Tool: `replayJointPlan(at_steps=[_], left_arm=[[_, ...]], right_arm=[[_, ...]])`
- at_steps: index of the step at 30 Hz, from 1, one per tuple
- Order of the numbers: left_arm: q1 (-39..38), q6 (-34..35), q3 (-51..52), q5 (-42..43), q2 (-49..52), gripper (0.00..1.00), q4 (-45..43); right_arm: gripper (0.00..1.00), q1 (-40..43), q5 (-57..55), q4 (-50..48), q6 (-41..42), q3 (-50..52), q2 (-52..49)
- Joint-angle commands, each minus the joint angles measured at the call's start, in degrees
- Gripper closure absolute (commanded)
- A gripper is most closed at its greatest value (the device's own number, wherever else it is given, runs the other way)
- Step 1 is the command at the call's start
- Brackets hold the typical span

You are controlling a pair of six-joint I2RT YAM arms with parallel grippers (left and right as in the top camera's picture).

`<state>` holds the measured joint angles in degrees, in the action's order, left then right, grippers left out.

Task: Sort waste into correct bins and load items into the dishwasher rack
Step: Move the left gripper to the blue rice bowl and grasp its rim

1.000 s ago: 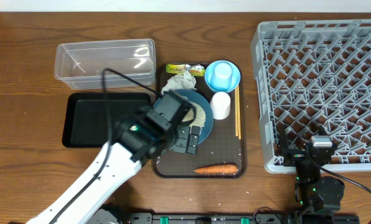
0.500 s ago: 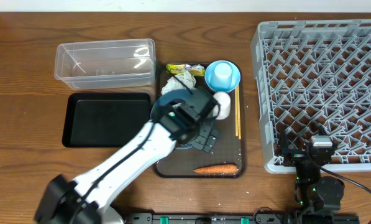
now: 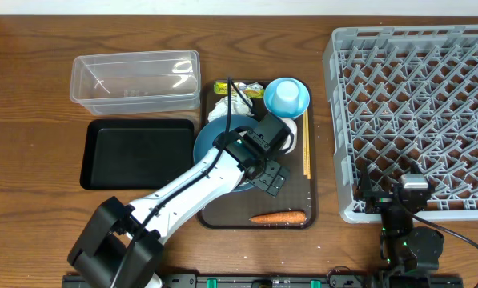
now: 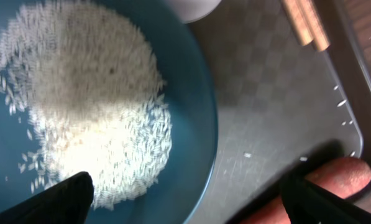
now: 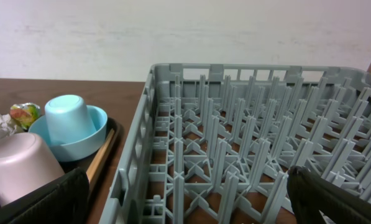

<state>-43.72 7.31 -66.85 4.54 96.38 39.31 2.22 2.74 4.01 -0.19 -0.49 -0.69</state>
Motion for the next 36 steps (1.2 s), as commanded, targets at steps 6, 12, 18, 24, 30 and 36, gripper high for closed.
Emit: replayJointPlan(at_steps=[6, 12, 18, 24, 30, 36], left_arm=[[-0.1, -2.4, -0.8, 0.2, 5.3, 0.02, -0.7], [-0.1, -2.4, -0.8, 0.1, 8.4, 0.04, -1.5], [-0.2, -2.4, -0.8, 0.1, 9.6, 0.18, -2.4], [-2.1, -2.4, -0.8, -1.7, 10.4, 0.31, -2.5], [-4.7, -2.3, -0.8, -7.2, 10.4, 0.45, -2.5], [-5.2, -2.3, -0.8, -8.7, 10.4, 0.58, -2.5]], right_arm=[[0.01, 0.0, -0.4, 0.1, 1.0, 0.2, 0.3], [0.01, 0.0, -0.4, 0.1, 1.0, 0.2, 0.3], [0.01, 0.0, -0.4, 0.1, 1.0, 0.2, 0.3], [0.01, 0.0, -0.4, 0.1, 1.0, 0.2, 0.3], [0.01, 0.0, -0.4, 0.1, 1.0, 0.2, 0.3], [0.01, 0.0, -0.4, 0.1, 1.0, 0.2, 0.3]])
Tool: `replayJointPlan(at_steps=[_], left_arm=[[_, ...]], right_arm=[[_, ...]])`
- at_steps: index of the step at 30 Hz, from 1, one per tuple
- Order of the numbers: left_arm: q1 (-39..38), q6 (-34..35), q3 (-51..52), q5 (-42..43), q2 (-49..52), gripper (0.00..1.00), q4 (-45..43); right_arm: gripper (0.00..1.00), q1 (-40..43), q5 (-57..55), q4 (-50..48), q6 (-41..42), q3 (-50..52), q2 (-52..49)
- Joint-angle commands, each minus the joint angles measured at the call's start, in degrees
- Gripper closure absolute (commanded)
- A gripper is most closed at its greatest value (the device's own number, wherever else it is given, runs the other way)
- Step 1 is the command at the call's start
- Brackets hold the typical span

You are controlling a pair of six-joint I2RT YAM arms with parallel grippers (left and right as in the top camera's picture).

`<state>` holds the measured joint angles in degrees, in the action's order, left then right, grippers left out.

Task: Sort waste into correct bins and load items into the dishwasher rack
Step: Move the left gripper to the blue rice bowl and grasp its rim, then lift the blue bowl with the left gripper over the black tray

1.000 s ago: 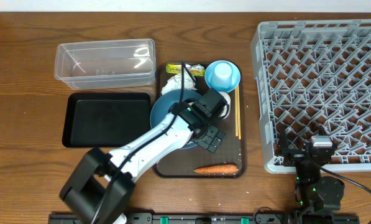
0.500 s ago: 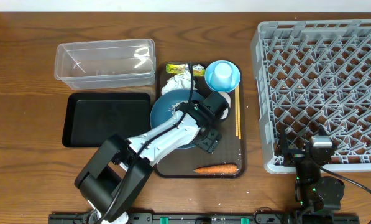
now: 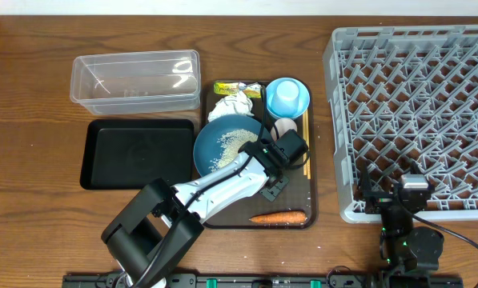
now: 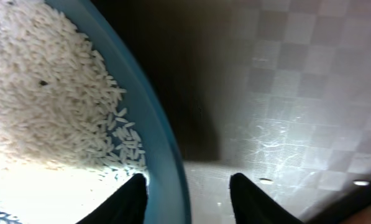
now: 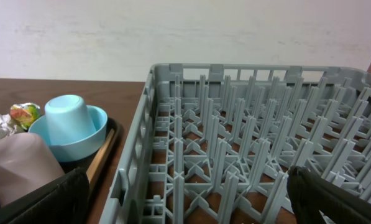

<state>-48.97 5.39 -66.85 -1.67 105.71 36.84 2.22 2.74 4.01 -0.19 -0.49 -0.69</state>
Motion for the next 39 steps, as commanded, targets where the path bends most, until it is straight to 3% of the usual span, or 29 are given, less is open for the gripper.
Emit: replayJointPlan(at_steps=[1, 14, 25, 39], left_arm=[[0.0, -0.4, -0.8, -2.9, 1.0, 0.60, 0.0], [-0.2, -0.2, -0.8, -3.5, 0.7, 0.94, 0.2], [-0.7, 0.9, -5.2, -3.5, -5.7, 0.94, 4.9], [0.8, 1.3, -5.4, -3.5, -23.4, 0.94, 7.5]], right_arm=[[0.01, 0.0, -0.4, 0.1, 1.0, 0.2, 0.3], [0.01, 0.0, -0.4, 0.1, 1.0, 0.2, 0.3], [0.01, 0.0, -0.4, 0.1, 1.0, 0.2, 0.3], [0.01, 0.0, -0.4, 0.1, 1.0, 0.2, 0.3]])
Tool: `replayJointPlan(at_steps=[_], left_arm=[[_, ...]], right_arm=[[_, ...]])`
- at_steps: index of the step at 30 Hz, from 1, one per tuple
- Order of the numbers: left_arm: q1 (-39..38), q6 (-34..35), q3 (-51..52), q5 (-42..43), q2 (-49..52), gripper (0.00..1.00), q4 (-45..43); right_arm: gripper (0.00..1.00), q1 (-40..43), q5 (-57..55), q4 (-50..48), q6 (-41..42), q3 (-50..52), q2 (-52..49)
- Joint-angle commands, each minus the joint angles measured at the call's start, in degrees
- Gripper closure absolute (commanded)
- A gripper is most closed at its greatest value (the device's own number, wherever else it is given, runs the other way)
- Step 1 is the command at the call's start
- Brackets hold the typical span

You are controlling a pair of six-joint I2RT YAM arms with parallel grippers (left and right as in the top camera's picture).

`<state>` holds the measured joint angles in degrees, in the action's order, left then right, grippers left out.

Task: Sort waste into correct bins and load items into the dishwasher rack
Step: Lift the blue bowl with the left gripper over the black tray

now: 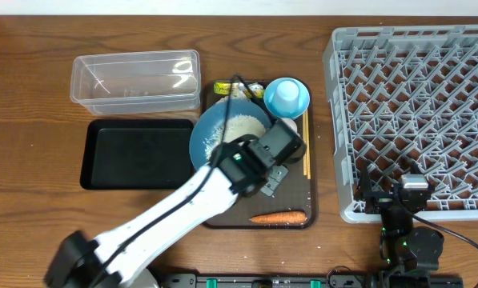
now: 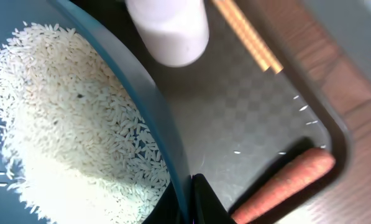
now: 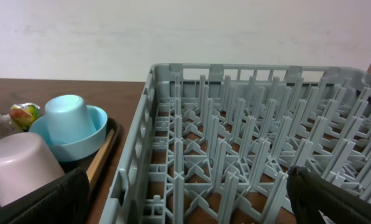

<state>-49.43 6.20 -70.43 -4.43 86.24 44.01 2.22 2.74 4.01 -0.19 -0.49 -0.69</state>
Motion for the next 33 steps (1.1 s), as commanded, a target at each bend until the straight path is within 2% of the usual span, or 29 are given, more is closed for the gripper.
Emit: replayJointPlan(at_steps=[1, 8, 15, 20, 27, 33], left_arm=[[1.8, 0.5, -1.8, -0.8, -4.9, 0.94, 0.3], [11.0, 0.5, -1.8, 0.7, -10.3, 0.94, 0.3], [22.7, 2.0, -1.8, 8.9, -10.3, 0.94, -1.8], [30.7, 2.4, -1.8, 17.9, -9.4, 0.94, -4.3], [39.6, 9.4, -0.8, 26.9, -6.4, 0.94, -6.2], [44.8, 12.2, -0.7, 35.1, -4.5, 0.94, -6.6]], right_arm=[[0.01, 0.0, -0.4, 0.1, 1.0, 0.2, 0.3], [0.01, 0.0, -0.4, 0.1, 1.0, 0.2, 0.3], [0.01, 0.0, -0.4, 0.1, 1.0, 0.2, 0.3], [0.01, 0.0, -0.4, 0.1, 1.0, 0.2, 0.3], [0.01, 0.0, -0.4, 0.1, 1.0, 0.2, 0.3], [0.01, 0.0, -0.4, 0.1, 1.0, 0.2, 0.3]])
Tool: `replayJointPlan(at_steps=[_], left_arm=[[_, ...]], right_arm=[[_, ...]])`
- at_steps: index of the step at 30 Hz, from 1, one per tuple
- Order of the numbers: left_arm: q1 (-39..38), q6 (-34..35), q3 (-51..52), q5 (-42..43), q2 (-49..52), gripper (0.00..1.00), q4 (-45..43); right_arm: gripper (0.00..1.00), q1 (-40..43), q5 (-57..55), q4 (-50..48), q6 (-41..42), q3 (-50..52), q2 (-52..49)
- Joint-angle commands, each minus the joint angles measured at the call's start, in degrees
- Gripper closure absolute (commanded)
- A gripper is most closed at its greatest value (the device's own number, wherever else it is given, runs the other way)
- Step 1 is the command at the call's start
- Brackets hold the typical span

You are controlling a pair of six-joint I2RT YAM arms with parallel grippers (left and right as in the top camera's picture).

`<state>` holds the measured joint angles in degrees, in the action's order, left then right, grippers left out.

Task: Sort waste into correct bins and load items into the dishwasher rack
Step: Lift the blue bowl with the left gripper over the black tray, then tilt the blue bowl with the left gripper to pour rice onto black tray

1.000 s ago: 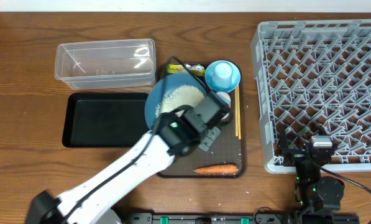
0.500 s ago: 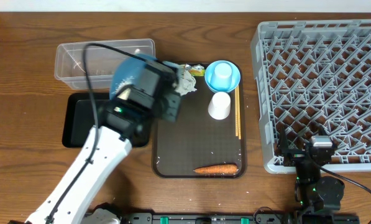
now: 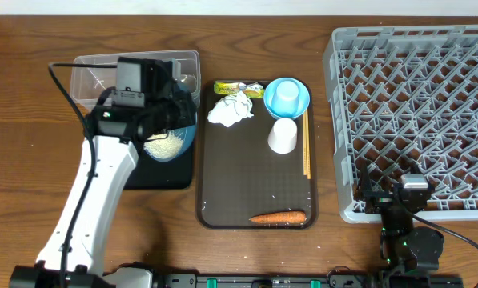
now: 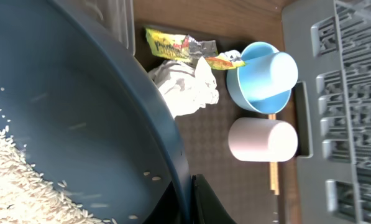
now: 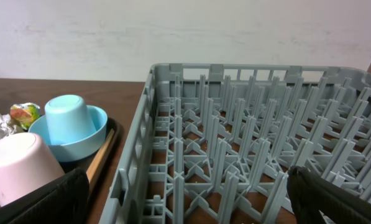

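Observation:
My left gripper (image 3: 182,120) (image 4: 188,200) is shut on the rim of the dark blue bowl (image 3: 168,136) (image 4: 67,118). It holds the bowl tilted over the black tray bin (image 3: 160,176), with rice (image 4: 17,180) gathered at the bowl's low side. On the brown serving tray (image 3: 255,184) lie a wrapper (image 3: 237,86), a crumpled tissue (image 3: 230,109), a pale pink cup (image 3: 283,134), chopsticks (image 3: 306,148) and a carrot (image 3: 278,217). A light blue cup sits upside down in a light blue bowl (image 3: 287,98). The right gripper (image 5: 185,199) stands open by the grey dishwasher rack (image 3: 415,112).
A clear plastic bin (image 3: 90,76) stands behind the black one, partly under my left arm. The rack fills the table's right side, and the right arm (image 3: 403,208) rests at its front edge.
The left gripper has carried the rice bowl off the serving tray to the left, and now holds it tilted over the black bin. The pink cup is in full view. The right arm has not moved.
First the left gripper was open over the rice bowl on the serving tray. Then its fingers straddled the bowl's right rim. Then it was shut on the rim with the bowl raised. Now the bowl is tilted above the black bin.

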<state>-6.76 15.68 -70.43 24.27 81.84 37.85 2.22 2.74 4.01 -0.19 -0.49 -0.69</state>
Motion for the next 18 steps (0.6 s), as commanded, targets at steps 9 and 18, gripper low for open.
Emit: replayJointPlan(at_steps=[9, 18], left_arm=[[11.0, 10.1, -0.7, 18.6, -0.2, 0.94, -1.0], [21.5, 10.1, -0.6, 32.6, -0.2, 0.94, -1.1]], right_arm=[[0.01, 0.0, -0.4, 0.1, 1.0, 0.2, 0.3], [0.01, 0.0, -0.4, 0.1, 1.0, 0.2, 0.3]])
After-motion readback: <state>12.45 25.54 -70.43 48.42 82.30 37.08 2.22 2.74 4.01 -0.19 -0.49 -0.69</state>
